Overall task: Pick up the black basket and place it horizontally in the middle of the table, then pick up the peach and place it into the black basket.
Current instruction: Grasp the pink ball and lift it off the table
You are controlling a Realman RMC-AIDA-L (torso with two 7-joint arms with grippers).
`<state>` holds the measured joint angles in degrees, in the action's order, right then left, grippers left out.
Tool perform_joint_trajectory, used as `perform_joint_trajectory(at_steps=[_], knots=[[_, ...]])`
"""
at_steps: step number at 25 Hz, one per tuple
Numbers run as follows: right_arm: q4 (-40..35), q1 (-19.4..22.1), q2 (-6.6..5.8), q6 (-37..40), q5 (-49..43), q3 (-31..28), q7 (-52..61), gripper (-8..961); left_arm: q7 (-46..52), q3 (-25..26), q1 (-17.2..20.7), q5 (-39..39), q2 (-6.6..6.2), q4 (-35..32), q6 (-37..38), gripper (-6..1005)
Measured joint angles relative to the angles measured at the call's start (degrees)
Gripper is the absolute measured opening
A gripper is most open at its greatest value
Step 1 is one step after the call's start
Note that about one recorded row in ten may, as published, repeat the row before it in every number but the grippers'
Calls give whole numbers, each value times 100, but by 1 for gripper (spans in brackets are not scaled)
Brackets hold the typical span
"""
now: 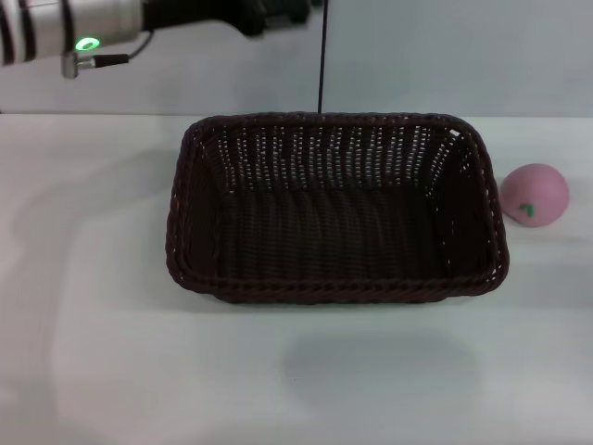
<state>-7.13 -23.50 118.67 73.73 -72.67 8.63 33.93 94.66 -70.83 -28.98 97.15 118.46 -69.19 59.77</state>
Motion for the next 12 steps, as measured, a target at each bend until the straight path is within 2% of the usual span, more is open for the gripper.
perform_joint_trajectory(at_steps=[2, 3, 4, 5, 6, 7, 8, 9, 12], knots=[[-570, 97, 2, 113, -387, 380, 1024, 465, -438, -192, 388, -929, 11, 255, -515, 680], [-1201, 187, -9, 309, -794, 701, 2048, 465, -667, -297, 535, -1346, 12, 378, -707, 679], [-1201, 187, -9, 309, -794, 701, 2048, 465, -993, -424, 684, -1868, 13, 592, -902, 677], [-1549, 236, -16, 429, -1029, 828, 2581, 465, -1500, -534, 848, -2631, 21, 945, -1031, 675], [-1858, 273, -23, 521, -1208, 921, 2994, 465, -1500, -534, 848, -2631, 21, 945, -1031, 674], [-2282, 315, -25, 651, -1485, 1018, 3597, 464, -1789, -585, 927, -3078, 26, 1172, -1039, 674], [-3009, 353, -25, 856, -1969, 1122, 4521, 462, -2324, -678, 1007, -3927, 26, 1650, -951, 673], [-3009, 353, -25, 856, -1969, 1122, 4521, 461, -2324, -678, 1007, -3927, 26, 1650, -951, 673], [-4124, 349, -27, 1228, -2822, 1150, 5765, 457, -3035, -759, 1076, -5154, 28, 2405, -660, 672]])
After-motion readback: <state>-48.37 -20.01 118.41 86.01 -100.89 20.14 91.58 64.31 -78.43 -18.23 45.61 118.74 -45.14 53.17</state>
